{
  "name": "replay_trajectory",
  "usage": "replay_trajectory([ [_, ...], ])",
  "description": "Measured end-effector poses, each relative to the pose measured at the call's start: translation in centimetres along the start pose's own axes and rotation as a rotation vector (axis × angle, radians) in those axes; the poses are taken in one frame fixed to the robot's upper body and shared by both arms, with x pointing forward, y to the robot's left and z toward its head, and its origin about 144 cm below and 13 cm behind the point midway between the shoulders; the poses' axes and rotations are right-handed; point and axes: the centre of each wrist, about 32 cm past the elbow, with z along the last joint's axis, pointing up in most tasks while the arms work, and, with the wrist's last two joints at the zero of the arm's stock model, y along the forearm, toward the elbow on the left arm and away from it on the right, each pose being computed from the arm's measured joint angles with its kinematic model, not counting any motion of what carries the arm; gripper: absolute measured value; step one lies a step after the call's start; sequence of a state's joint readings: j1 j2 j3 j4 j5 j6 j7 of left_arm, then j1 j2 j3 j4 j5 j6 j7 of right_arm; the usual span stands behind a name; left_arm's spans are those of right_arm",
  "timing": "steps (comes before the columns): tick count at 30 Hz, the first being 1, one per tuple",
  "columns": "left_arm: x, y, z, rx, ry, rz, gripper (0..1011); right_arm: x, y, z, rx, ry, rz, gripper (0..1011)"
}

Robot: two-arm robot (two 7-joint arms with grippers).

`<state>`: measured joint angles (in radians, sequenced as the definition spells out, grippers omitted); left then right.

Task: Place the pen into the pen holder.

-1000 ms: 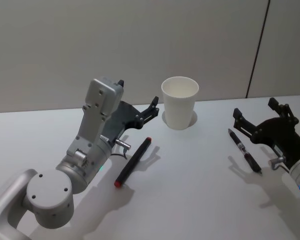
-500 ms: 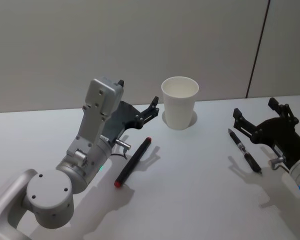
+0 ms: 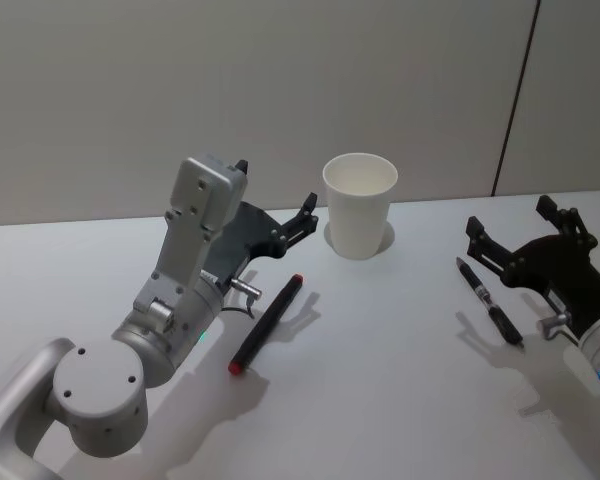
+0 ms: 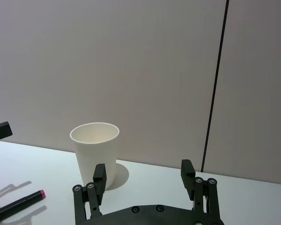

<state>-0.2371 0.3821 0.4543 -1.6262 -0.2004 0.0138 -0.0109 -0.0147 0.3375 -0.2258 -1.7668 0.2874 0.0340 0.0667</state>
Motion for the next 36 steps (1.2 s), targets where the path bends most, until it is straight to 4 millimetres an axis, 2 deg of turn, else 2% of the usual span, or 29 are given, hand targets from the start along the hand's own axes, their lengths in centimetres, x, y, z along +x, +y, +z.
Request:
replay_trajectory([
  [36, 0.0, 0.0, 0.0, 0.0, 0.0, 0.0, 1001, 0.01, 0.0, 0.0, 0.0, 0.0, 0.0, 1001],
])
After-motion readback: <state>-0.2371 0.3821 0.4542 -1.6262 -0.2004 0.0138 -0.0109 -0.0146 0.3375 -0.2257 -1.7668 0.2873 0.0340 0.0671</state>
